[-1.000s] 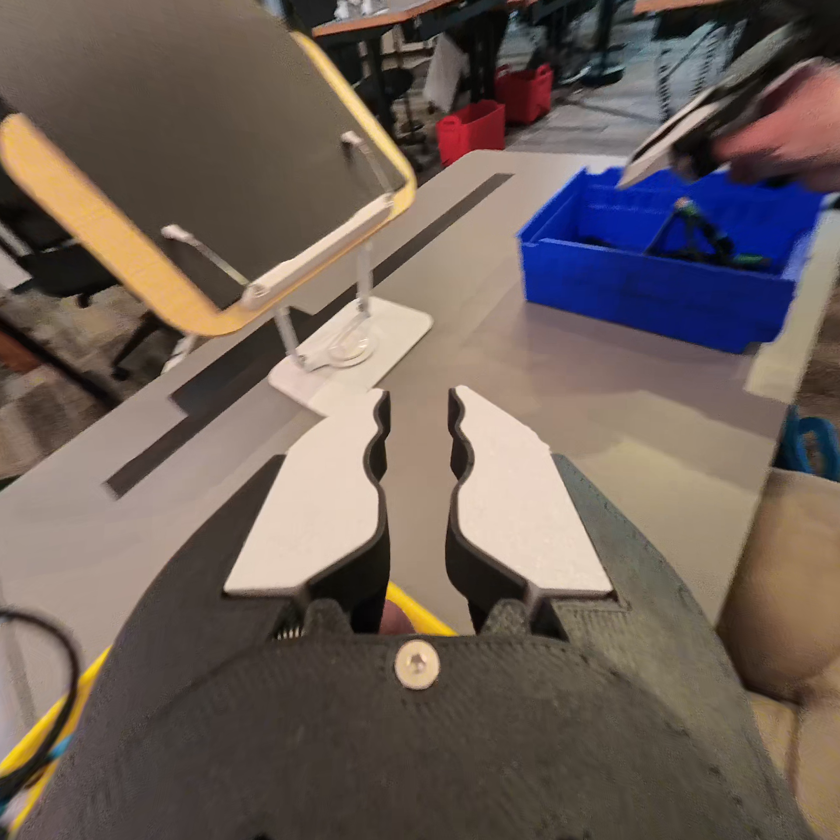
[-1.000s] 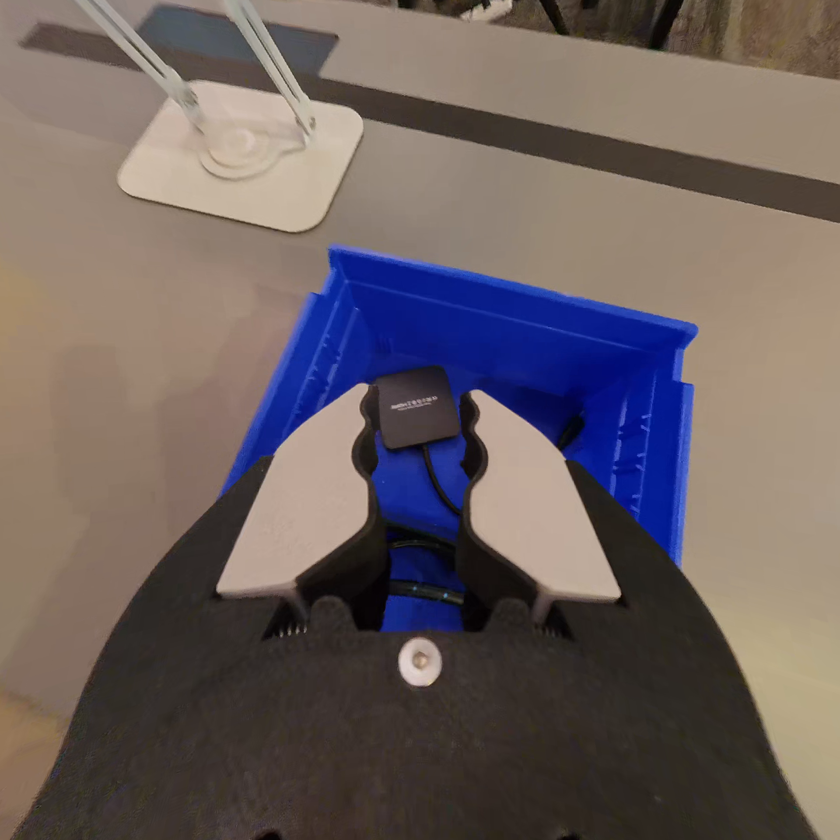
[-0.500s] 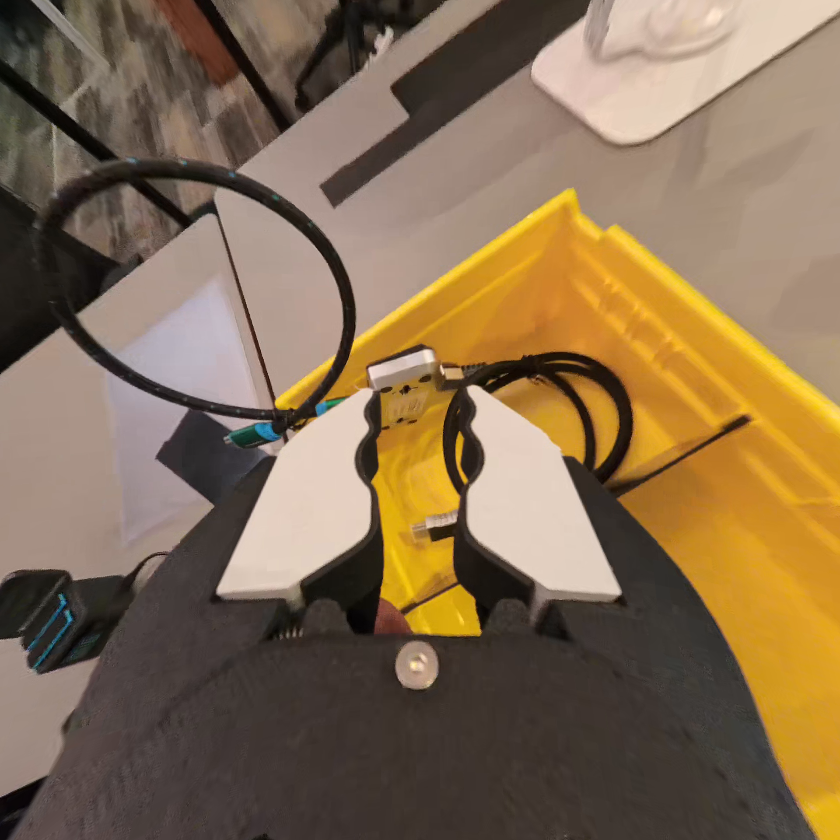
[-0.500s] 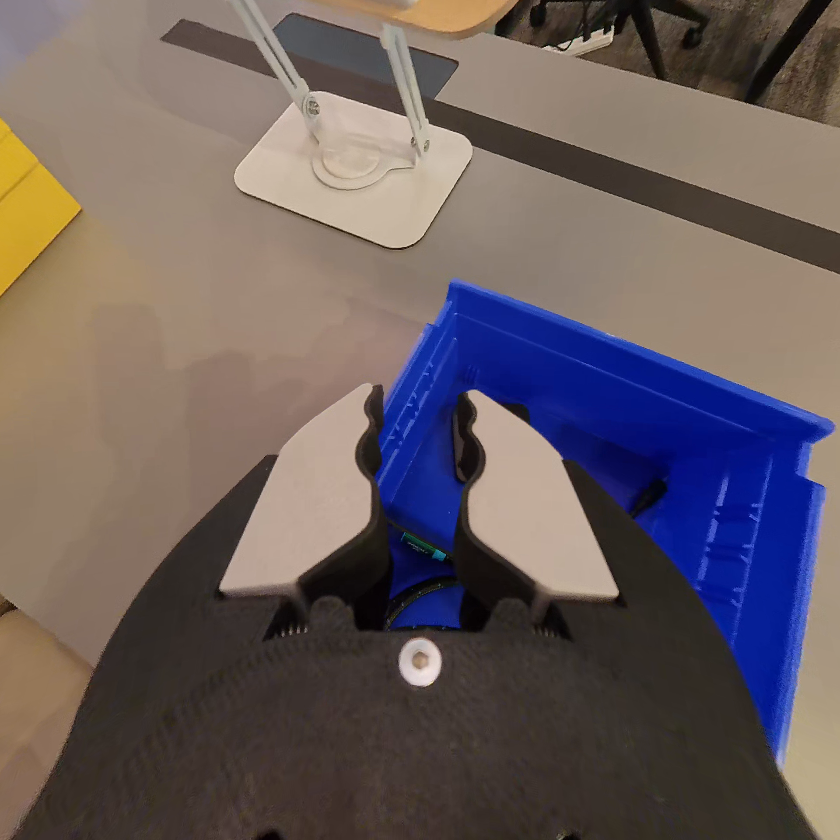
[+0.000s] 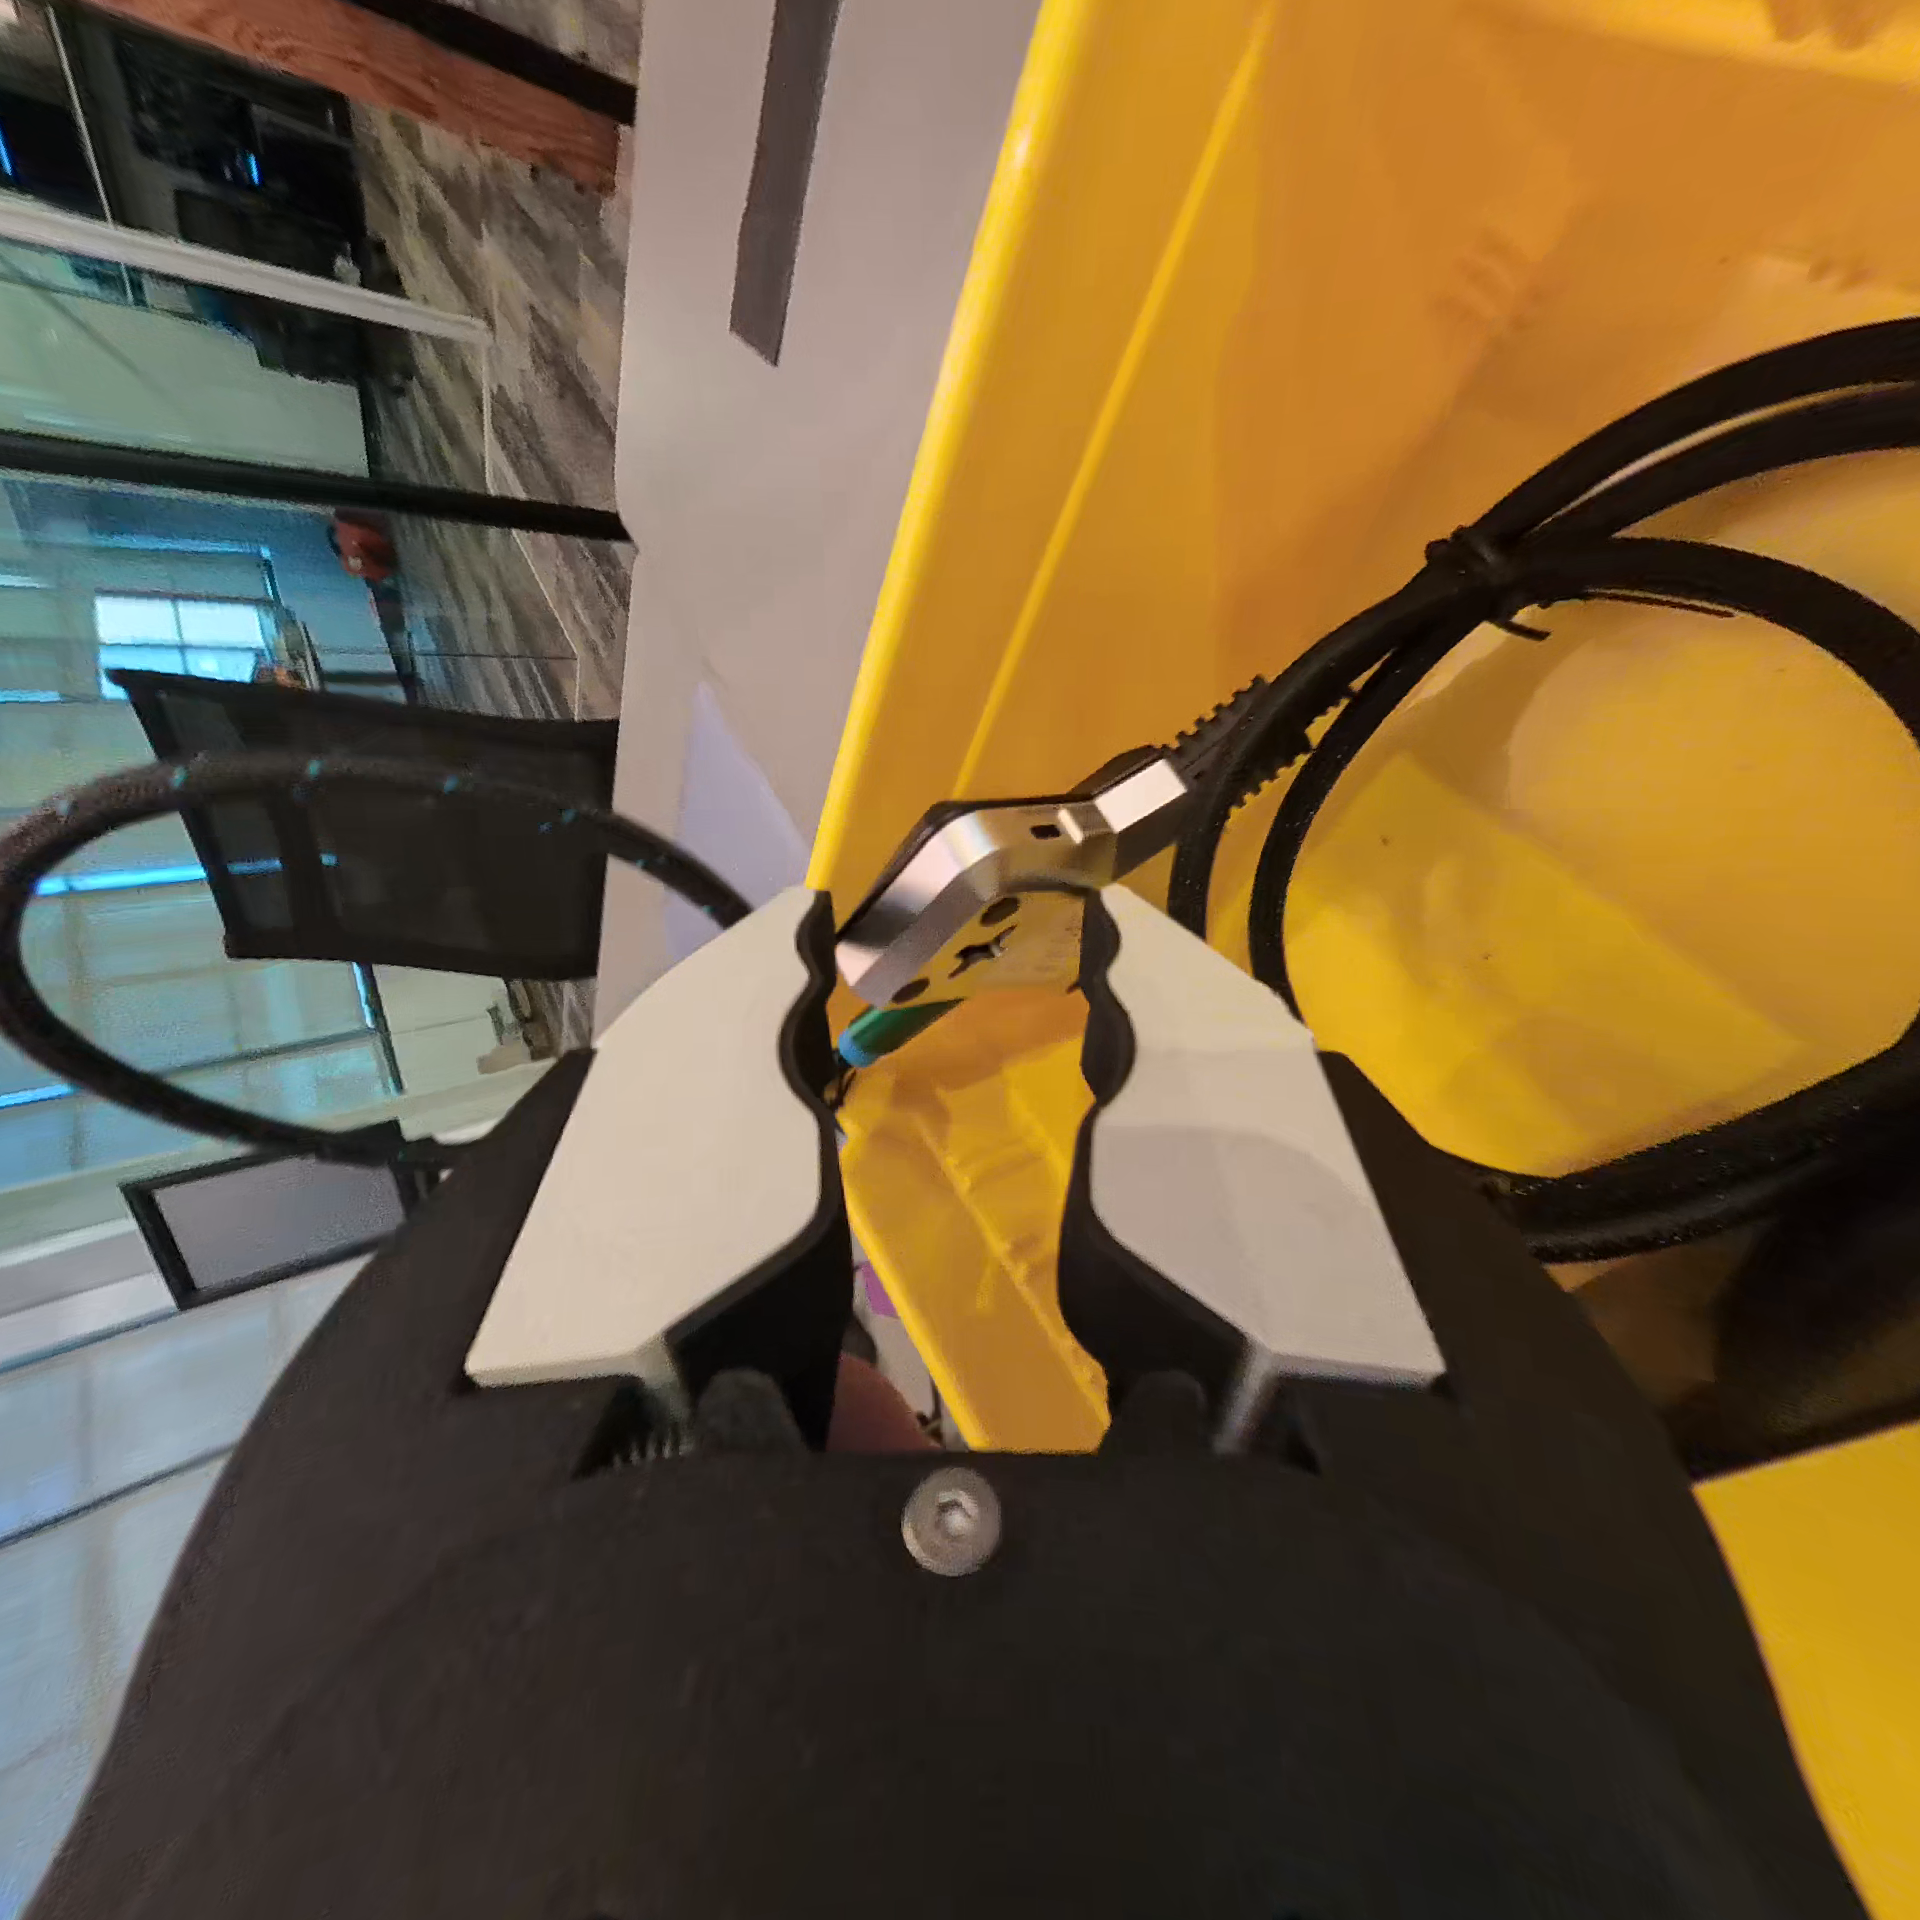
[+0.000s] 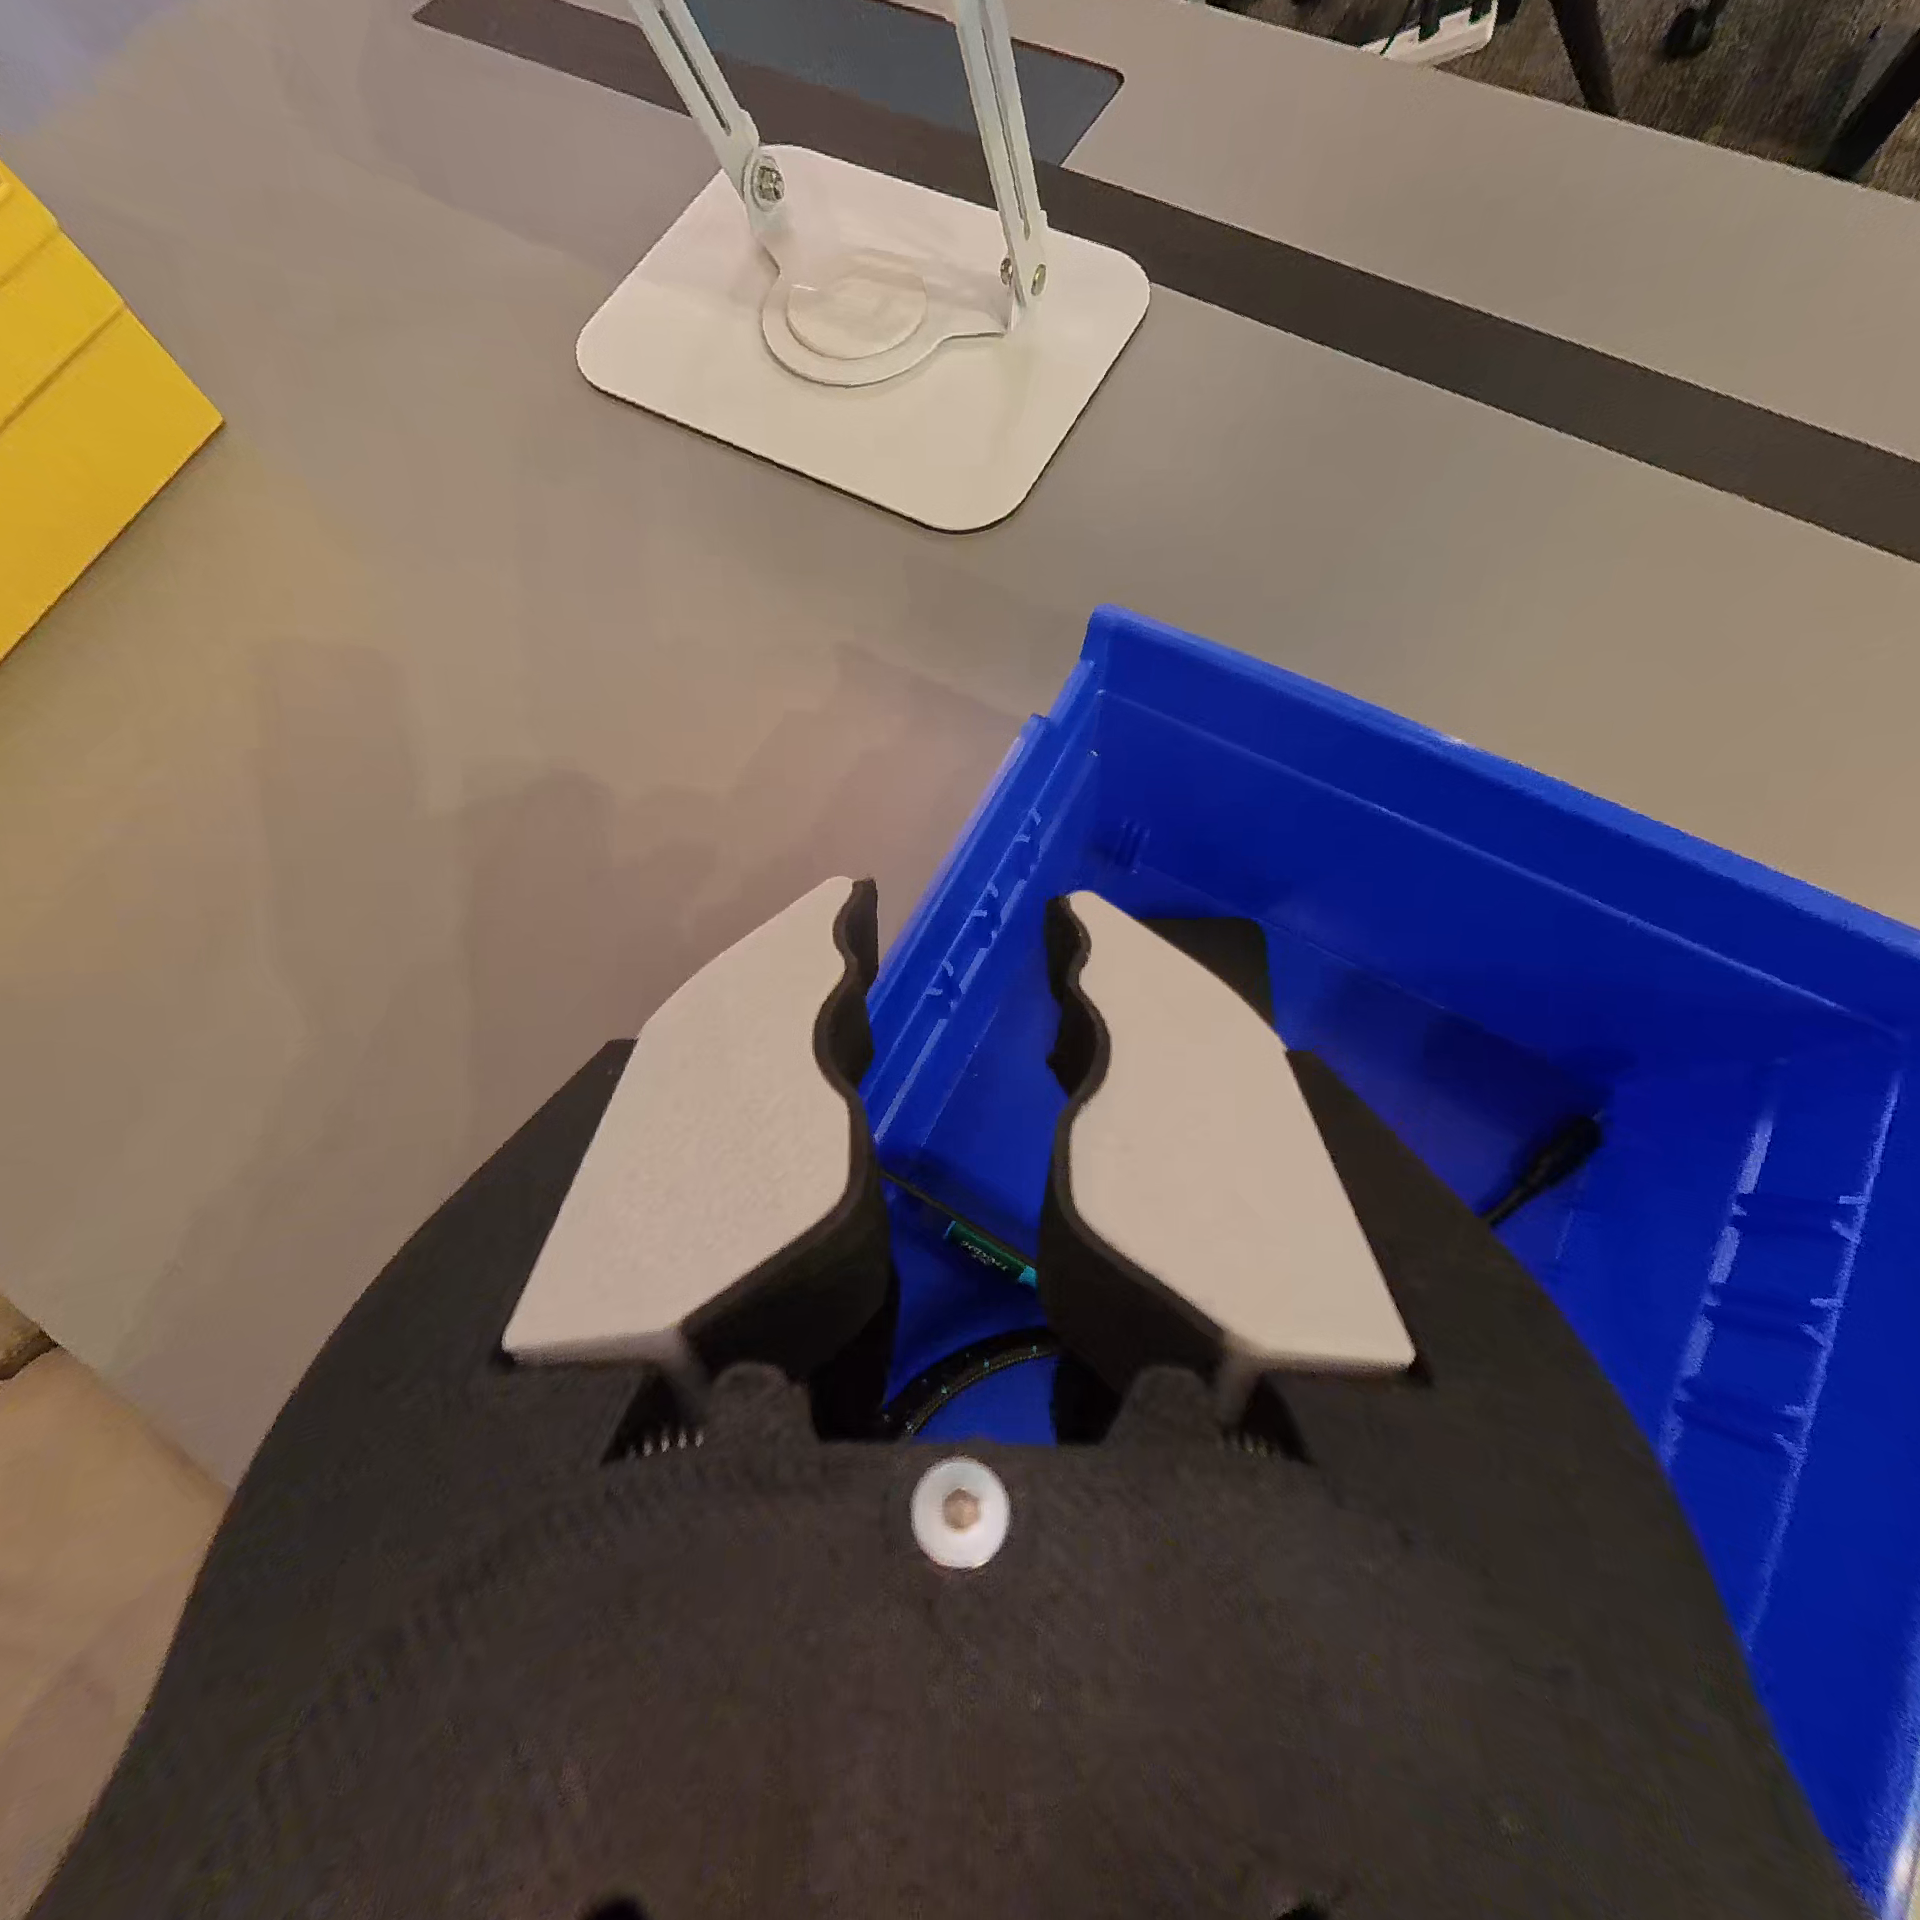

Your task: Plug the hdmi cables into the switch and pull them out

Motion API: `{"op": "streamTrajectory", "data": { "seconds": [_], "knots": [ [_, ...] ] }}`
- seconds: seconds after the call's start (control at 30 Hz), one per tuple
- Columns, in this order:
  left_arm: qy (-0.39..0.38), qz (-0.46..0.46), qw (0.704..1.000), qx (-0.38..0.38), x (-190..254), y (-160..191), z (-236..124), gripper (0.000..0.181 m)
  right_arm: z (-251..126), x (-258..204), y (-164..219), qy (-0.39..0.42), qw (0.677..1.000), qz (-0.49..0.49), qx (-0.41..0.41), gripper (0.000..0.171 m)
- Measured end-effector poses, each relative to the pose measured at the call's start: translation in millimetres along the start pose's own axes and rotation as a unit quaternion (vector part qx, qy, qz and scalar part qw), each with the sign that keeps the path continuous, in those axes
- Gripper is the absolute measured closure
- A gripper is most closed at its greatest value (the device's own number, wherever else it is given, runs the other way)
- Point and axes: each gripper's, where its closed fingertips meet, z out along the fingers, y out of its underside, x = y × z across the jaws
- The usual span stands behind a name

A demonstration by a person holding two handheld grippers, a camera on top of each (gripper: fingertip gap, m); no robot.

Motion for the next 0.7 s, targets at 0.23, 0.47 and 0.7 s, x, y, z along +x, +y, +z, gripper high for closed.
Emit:
{"op": "streamTrajectory", "data": {
  "seconds": [0.23,0.47,0.7],
  "knots": [
    [-0.004,0.022,1.0,0.007,0.6,-2.1,7.6,0.135,7.5,-3.4,5.8,-0.007,1.0,-0.001,-0.013,0.141],
    [-0.015,0.037,0.999,0.008,-1.1,1.0,2.6,0.142,8.7,-6.5,6.6,-0.013,1.0,-0.007,-0.015,0.141],
    [-0.012,0.022,0.999,0.031,-3.8,5.7,-10.6,0.149,4.1,-2.7,6.0,-0.016,1.0,0.0,-0.007,0.141]
  ]
}}
